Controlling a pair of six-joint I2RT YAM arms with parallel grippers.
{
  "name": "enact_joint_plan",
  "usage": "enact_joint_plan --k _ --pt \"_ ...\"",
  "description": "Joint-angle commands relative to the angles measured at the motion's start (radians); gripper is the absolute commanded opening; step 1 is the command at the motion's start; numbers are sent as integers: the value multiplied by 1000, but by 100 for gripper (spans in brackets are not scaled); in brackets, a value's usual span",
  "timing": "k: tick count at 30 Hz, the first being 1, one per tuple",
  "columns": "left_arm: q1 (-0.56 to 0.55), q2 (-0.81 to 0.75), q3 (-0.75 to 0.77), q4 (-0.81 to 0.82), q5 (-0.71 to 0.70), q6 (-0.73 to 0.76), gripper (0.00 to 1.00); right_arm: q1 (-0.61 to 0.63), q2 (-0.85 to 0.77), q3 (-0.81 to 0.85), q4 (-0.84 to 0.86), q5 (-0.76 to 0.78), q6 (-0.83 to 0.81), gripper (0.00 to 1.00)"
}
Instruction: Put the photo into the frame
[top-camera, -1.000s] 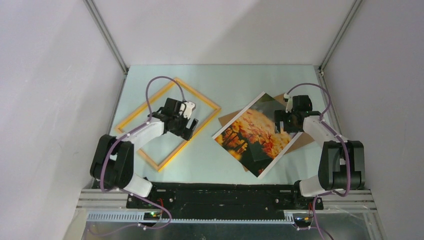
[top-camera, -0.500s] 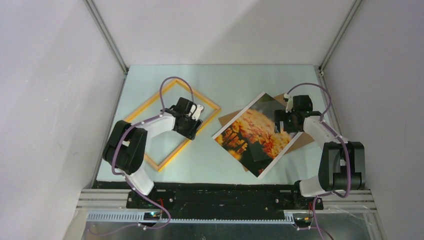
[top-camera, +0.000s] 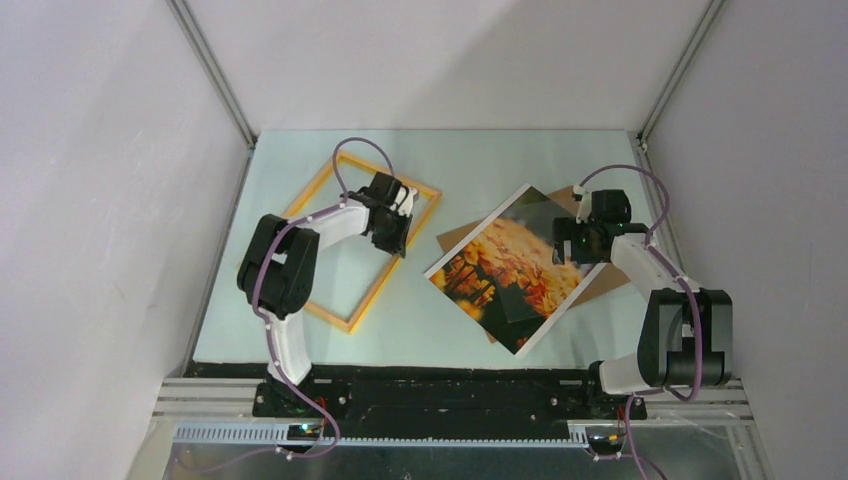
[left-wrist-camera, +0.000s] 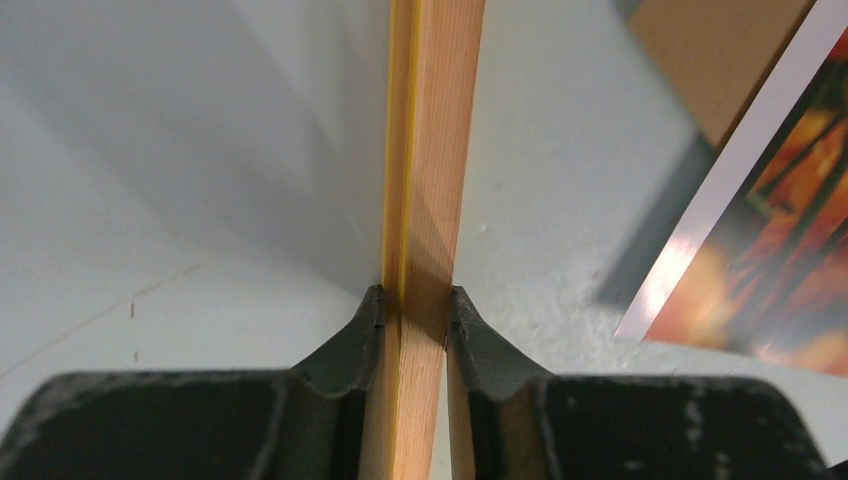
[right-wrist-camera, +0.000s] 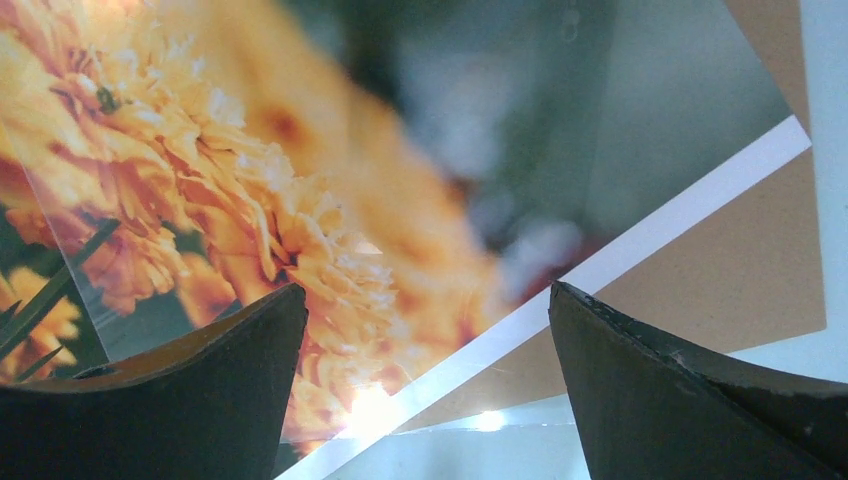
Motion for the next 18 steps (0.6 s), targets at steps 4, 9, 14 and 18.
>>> enact_joint_plan --k 4,9,14,18 --pt "2 107 144 -15 158 -277 11 -52 -33 37 -11 -12 -13 95" --pt "16 192 185 -15 227 -403 12 -66 -33 38 -11 -21 -17 95" --pt "17 197 167 -13 233 -442 17 -65 -38 38 -12 -18 -26 95" --pt "17 155 132 -12 222 -418 40 -62 -37 40 -6 -18 -45 95"
